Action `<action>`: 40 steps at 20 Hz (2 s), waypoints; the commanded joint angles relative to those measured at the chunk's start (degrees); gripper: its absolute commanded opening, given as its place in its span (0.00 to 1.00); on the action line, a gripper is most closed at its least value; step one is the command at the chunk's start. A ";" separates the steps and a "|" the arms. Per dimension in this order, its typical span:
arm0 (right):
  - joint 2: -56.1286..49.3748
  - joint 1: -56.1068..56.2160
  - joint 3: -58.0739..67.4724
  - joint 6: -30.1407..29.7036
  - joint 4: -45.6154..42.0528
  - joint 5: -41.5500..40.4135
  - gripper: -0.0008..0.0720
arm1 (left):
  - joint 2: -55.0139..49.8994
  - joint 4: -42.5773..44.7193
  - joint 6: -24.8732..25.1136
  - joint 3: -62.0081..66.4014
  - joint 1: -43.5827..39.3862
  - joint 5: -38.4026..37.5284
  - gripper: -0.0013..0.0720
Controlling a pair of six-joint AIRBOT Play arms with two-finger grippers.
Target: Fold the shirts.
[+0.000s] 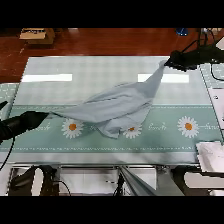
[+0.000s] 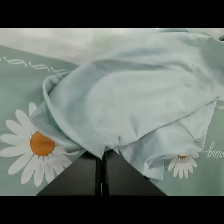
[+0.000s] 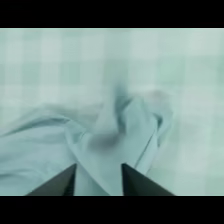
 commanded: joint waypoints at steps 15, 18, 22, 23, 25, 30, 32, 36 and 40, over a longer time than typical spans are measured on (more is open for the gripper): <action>20.06 -17.29 -54.69 -10.23 20.48 -0.57 0.61 | 0.07 -0.04 1.44 -1.68 -0.02 2.47 0.04; 20.09 -8.28 -58.14 -8.20 24.76 -8.61 0.61 | 0.07 -0.04 1.44 -1.68 -0.02 2.47 0.04; 20.02 3.04 -59.17 -1.97 25.51 -20.11 0.60 | 0.07 -0.04 1.44 -1.68 -0.02 2.47 0.04; 20.02 5.35 -59.17 -0.26 25.75 -22.69 0.60 | 0.07 -0.04 1.44 -1.68 -0.02 2.47 0.04; 19.87 9.66 -59.17 3.80 25.38 -26.32 0.60 | 0.07 -0.04 1.44 -1.68 -0.02 2.47 0.04; 14.86 17.11 -59.14 7.15 27.10 -29.97 0.60 | 0.07 -0.04 1.42 -1.68 -0.02 2.45 0.04; 13.09 20.02 -59.14 7.06 31.65 -33.14 0.59 | 0.07 -0.04 1.44 -1.68 -0.02 2.47 0.04; 14.25 22.60 -57.59 2.82 35.12 -33.27 0.05 | 0.09 -0.04 1.42 -1.29 0.00 4.33 0.04; 27.82 16.90 -48.04 -6.05 34.88 -20.76 0.05 | 0.09 -0.02 3.32 4.44 0.00 10.88 0.04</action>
